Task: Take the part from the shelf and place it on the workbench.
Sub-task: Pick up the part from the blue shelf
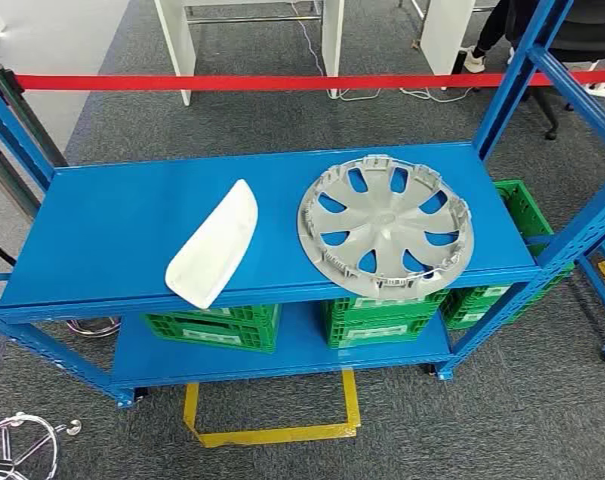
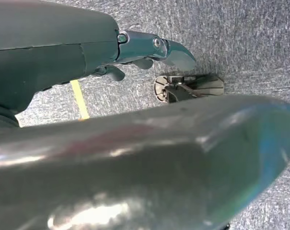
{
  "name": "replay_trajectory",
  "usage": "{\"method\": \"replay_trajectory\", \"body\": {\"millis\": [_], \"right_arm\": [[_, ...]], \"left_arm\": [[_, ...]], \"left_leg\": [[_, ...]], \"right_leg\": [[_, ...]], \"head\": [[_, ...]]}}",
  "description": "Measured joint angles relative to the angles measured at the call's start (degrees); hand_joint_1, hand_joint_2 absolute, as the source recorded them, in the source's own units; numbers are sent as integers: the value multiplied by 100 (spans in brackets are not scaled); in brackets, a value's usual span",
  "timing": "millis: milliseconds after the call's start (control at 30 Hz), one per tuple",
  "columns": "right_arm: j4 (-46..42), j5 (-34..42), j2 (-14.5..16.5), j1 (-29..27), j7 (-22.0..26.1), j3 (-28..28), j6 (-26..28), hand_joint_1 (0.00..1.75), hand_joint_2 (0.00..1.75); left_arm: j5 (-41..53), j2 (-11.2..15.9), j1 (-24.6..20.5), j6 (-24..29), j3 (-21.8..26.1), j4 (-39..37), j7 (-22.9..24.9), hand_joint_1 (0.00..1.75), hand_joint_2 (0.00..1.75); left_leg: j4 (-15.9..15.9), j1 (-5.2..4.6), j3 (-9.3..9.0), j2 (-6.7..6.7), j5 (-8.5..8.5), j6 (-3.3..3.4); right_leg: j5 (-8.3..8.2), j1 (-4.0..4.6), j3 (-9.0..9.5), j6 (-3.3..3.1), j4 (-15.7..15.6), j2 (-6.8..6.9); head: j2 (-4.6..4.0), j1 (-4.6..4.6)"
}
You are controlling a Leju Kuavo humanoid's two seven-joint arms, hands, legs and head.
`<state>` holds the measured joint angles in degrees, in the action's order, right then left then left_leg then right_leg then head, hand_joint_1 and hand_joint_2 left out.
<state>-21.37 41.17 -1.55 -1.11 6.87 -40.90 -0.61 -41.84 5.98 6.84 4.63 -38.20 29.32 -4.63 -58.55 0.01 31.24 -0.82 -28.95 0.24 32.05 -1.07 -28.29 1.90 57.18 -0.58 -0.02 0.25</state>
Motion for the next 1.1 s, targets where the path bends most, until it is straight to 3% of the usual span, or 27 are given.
{"method": "replay_trajectory", "body": {"millis": [267,800,933,1100], "right_arm": [[-479,57,-138,227,234,-615,-413,0,0],[-2822,-726,-893,251,895,-1143,-1431,0,0],[-3510,-1017,-1055,215,1067,-1153,-1649,0,175],[-4382,-1442,-1234,163,1286,-1138,-1847,0,175]], "left_arm": [[-742,143,-141,15,-803,37,-138,0,0],[-1838,372,-335,711,-2405,646,-275,0,0],[-2097,381,-396,845,-2700,685,-317,0,0],[-2374,369,-496,922,-3002,684,-346,0,0]], "left_leg": [[-2,-1,-2,0,5,1],[-2,-2,-5,1,5,1],[-3,-2,-5,1,5,1],[-3,-1,-5,1,5,1]], "right_leg": [[-9,-1,42,7,0,-2],[-10,-2,33,8,0,-3],[-10,-2,32,8,0,-3],[-10,-2,32,8,0,-3]], "head": [[0,1],[0,1],[0,-1],[0,1]]}}
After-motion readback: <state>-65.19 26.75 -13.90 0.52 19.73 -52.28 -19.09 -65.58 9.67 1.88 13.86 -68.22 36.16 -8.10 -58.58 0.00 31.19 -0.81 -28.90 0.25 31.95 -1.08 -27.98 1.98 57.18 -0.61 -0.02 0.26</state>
